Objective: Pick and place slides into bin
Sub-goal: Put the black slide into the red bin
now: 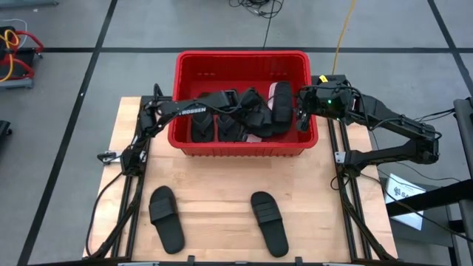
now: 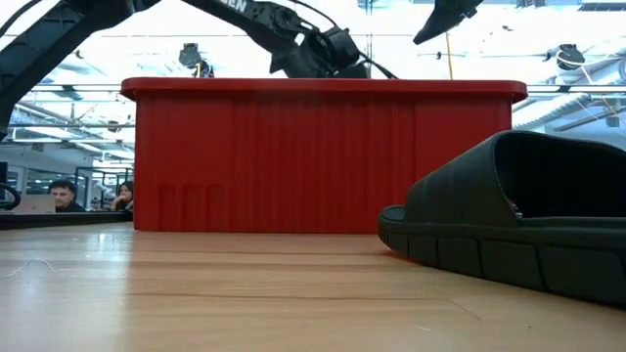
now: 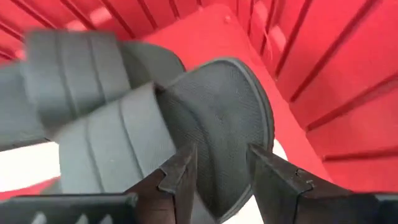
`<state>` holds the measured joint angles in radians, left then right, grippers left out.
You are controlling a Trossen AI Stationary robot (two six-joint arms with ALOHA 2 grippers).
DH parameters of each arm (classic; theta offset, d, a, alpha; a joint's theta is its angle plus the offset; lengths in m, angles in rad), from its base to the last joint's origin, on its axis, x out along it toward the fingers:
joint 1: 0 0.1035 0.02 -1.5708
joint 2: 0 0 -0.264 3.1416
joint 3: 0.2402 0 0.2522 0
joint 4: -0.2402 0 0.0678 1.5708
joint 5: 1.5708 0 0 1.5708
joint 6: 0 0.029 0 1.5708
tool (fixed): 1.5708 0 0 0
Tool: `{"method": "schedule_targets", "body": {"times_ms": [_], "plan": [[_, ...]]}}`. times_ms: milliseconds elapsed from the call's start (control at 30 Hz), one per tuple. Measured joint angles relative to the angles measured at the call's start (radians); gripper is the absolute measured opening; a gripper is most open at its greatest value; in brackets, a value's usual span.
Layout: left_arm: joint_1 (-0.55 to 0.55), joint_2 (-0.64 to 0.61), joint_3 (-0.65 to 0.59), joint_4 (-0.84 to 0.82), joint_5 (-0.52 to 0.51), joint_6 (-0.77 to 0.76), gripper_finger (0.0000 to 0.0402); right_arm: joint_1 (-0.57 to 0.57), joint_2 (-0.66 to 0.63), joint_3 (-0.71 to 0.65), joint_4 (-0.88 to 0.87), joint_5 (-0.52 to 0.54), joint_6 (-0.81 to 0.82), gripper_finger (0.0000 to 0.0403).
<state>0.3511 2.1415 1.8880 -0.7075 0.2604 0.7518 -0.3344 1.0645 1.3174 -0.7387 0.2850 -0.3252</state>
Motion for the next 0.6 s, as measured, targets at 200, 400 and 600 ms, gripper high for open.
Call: {"method": "schedule_targets", "body": {"times_ms": [200,400,600], "plan": [[0.003,0.0,-0.057,0.021,0.0,0.005,0.0147,0.0,0.0,0.0,0.0,0.0,0.003,0.0166],[0.016,0.0,-0.086,0.029,-0.041,-0.002,0.0147,0.0,0.0,0.0,0.0,0.001,0.003,0.0166],[0.035,0.0,-0.153,0.099,-0.073,-0.04,0.0147,0.0,0.0,0.0,0.003,0.001,0.003,0.0167]]}}
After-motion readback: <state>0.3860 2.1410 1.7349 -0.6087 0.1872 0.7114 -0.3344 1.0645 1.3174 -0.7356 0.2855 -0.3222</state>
